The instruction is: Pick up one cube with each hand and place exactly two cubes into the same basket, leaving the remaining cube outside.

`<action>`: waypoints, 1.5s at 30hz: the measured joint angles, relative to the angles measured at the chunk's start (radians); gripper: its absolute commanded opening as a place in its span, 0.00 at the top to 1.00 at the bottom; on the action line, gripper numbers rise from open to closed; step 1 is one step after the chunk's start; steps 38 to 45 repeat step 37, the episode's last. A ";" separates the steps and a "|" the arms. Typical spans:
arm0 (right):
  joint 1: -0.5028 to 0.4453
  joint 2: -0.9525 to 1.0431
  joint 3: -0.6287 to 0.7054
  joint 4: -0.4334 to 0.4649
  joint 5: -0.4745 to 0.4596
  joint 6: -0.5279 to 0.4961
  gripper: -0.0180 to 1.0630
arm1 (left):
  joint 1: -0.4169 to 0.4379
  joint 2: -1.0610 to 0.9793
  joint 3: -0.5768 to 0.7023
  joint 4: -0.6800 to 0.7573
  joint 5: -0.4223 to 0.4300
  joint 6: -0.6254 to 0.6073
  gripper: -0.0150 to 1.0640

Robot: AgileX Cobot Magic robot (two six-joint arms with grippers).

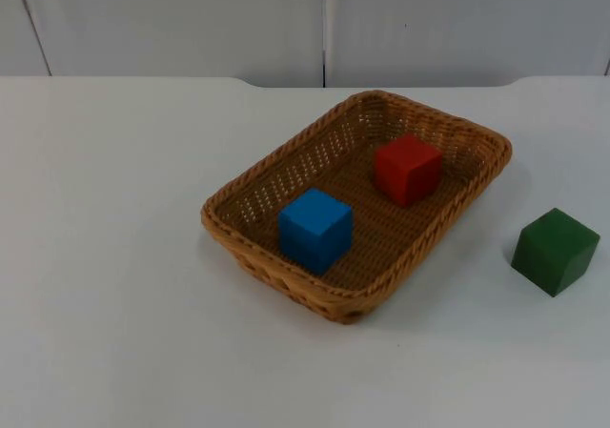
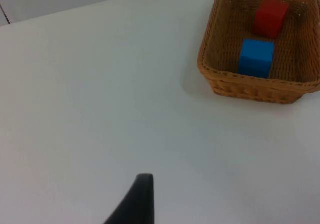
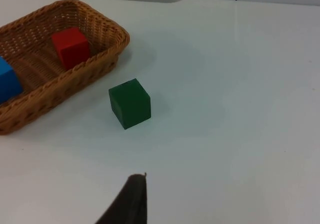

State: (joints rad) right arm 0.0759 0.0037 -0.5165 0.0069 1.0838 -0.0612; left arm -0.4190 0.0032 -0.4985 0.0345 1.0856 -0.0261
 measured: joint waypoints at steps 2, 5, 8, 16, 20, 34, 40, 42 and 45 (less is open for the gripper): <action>0.000 0.000 0.000 0.000 0.000 0.000 0.01 | 0.000 0.000 0.000 0.000 0.000 0.000 0.01; 0.000 0.000 0.000 0.000 0.000 0.000 0.01 | 0.000 0.000 0.000 0.000 0.000 0.000 0.01; 0.000 0.000 0.000 0.000 0.000 0.000 0.01 | 0.000 0.000 0.000 0.000 0.000 0.000 0.01; 0.000 0.000 0.000 0.000 0.000 0.000 0.01 | 0.035 0.000 0.000 0.000 0.000 0.000 0.01; 0.000 0.000 0.000 0.000 0.000 0.000 0.01 | 0.087 0.000 0.000 0.000 0.000 0.000 0.01; 0.000 0.000 0.000 0.000 0.000 0.000 0.01 | 0.317 0.000 0.000 0.000 0.000 0.000 0.01; 0.000 0.000 0.000 0.000 0.000 0.000 0.01 | 0.348 0.000 0.000 0.000 0.000 0.000 0.01; 0.000 0.000 0.000 0.000 0.000 0.000 0.01 | 0.348 0.000 0.000 0.000 0.000 0.000 0.01; 0.000 0.000 0.000 0.000 0.000 0.000 0.01 | 0.348 0.000 0.000 0.000 0.000 0.000 0.01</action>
